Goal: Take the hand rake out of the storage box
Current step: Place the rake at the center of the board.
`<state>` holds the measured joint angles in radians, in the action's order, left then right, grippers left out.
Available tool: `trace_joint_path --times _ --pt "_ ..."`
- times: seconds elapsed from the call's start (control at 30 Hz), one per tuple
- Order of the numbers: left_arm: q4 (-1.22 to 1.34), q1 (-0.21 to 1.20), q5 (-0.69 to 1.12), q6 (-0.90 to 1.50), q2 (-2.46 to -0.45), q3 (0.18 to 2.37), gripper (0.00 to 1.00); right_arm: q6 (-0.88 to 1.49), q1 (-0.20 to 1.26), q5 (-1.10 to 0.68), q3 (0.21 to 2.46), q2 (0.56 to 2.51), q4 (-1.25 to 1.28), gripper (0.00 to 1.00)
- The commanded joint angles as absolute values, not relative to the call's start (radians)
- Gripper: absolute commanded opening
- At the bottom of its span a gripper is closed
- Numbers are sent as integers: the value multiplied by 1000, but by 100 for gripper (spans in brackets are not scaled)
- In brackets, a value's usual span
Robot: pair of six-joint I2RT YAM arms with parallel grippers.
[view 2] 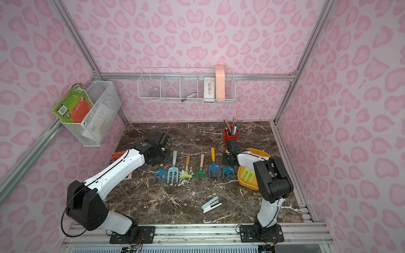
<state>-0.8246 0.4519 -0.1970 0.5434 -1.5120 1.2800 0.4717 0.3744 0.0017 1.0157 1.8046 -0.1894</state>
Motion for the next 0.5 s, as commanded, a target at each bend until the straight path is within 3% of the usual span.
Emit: trace_joint_path --times 0.0,0.3,0.47 --pt "-842 452 -205 535 -1505 1282 42 482 376 -14 1022 1803 -196 19" --pt "-836 452 -202 535 -1497 1276 42 484 367 -39 1030 1716 -227 37" --pt "-831 451 -189 535 -1508 1286 42 503 302 -68 992 1569 -268 41"
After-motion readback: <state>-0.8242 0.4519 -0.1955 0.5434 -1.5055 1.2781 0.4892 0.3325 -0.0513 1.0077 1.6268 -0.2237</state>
